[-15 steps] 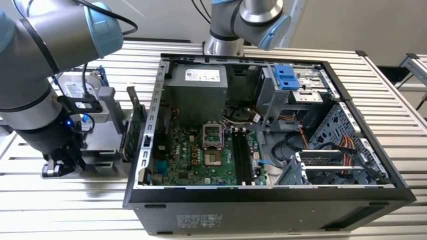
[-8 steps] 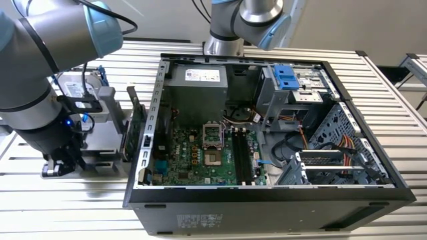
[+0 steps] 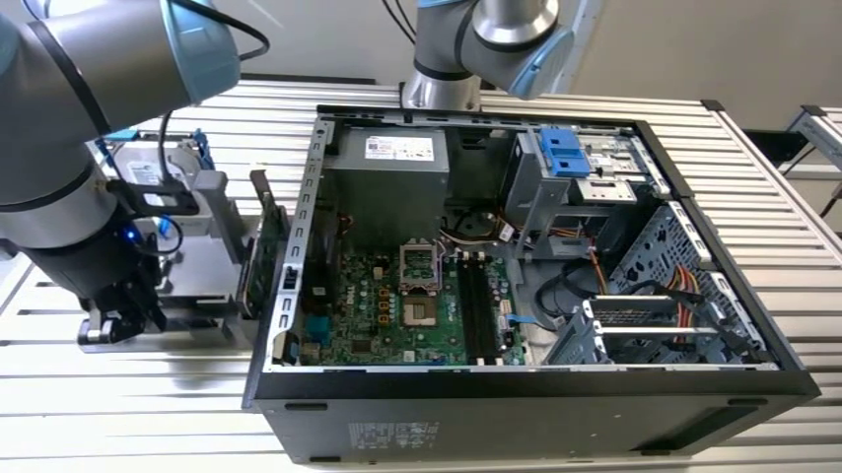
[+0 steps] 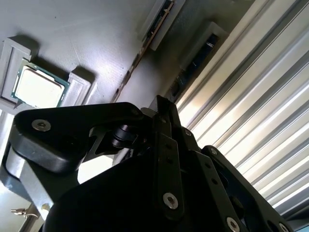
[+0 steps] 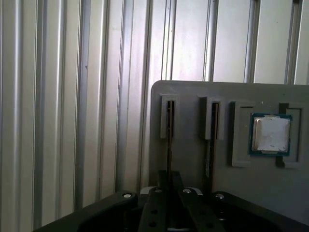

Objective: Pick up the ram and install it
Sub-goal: 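Pick up the ram and move it above insertion slot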

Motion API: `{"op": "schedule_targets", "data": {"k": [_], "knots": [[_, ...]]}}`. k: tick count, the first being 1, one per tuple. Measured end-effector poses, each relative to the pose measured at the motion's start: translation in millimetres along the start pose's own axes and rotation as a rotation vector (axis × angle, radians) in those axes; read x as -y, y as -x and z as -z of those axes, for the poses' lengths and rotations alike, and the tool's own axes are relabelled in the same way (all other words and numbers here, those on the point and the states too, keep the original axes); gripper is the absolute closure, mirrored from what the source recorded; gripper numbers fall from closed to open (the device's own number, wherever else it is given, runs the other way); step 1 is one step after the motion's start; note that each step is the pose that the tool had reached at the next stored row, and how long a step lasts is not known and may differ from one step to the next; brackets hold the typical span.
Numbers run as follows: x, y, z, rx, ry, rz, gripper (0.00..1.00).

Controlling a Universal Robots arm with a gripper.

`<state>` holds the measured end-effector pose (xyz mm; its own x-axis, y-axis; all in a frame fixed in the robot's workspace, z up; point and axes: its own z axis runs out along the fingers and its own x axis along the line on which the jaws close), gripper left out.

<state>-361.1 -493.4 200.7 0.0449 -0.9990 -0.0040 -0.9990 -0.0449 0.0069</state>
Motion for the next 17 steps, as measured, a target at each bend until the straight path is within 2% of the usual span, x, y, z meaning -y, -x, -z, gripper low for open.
{"op": "schedule_targets", "data": {"k": [3,4,17], "knots": [[0.0,0.0,3.0,0.0000,0.0000,0.000,1.00],[-0.1,0.0,7.1,0.0000,0.0000,0.000,1.00],[-0.2,0.1,18.4,-0.0001,0.0001,0.000,1.00]]}}
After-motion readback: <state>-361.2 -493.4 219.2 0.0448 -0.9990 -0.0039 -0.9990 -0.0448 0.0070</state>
